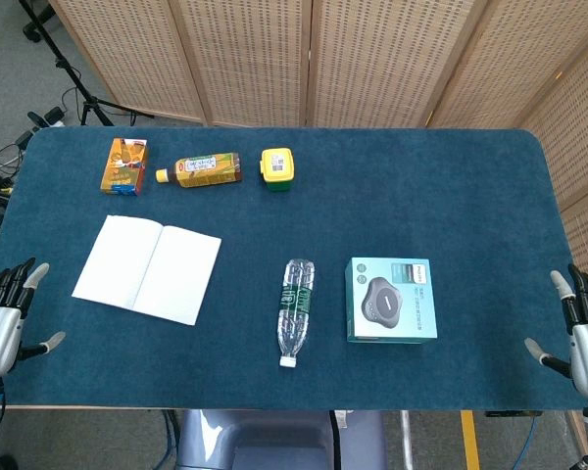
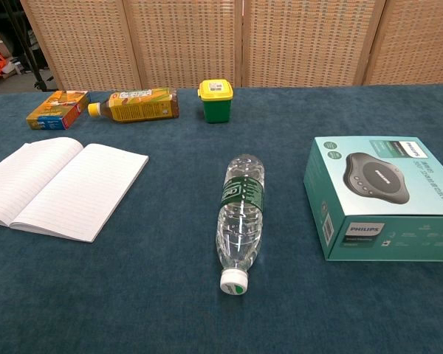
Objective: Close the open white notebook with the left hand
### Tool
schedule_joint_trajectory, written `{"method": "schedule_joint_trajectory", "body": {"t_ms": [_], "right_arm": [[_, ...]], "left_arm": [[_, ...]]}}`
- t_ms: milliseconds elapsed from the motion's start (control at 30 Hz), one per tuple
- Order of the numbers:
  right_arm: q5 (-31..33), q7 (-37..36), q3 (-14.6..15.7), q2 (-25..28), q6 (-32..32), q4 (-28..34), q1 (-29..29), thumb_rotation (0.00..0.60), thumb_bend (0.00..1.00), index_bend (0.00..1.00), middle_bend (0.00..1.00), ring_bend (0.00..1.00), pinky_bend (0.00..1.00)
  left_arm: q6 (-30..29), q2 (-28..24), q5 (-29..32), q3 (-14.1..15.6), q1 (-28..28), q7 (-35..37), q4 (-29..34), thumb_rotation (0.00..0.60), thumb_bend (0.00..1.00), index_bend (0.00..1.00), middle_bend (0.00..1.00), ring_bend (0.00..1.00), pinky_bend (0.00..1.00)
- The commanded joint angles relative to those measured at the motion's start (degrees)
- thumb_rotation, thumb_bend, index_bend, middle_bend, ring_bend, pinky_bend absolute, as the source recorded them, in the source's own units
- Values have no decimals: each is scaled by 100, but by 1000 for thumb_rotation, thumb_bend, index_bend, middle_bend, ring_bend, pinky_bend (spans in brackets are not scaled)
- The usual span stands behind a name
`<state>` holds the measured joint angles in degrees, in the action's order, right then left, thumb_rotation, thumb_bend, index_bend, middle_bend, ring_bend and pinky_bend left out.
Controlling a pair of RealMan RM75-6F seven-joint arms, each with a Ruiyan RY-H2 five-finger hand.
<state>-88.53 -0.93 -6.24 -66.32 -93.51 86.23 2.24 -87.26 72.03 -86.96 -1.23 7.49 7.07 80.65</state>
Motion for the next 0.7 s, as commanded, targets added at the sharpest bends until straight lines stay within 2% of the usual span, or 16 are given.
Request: {"method": "schedule_joint_trajectory", "body": {"t_ms": [33, 333, 500, 700], "right_arm": [[2, -12, 7, 5, 23, 12, 6, 600, 0, 0, 0, 0, 0], [-9, -175, 37, 61, 101, 43, 20, 600, 0, 0, 0, 0, 0], [-5, -252, 46, 98, 148, 67, 32, 600, 0, 0, 0, 0, 0], [6, -363, 48, 132, 172, 68, 33, 600, 0, 0, 0, 0, 0]], "left_arm": [[-29, 10, -16, -8, -17, -5, -3, 600, 0, 0, 0, 0, 0], [112, 120, 5, -44, 40, 38, -156, 600, 0, 0, 0, 0, 0], [681, 443, 71, -84, 337, 526, -714, 600, 18, 0, 0, 0, 0], [1297, 1142, 63, -63, 679, 1259, -1899, 600, 199, 0, 0, 0, 0]]}}
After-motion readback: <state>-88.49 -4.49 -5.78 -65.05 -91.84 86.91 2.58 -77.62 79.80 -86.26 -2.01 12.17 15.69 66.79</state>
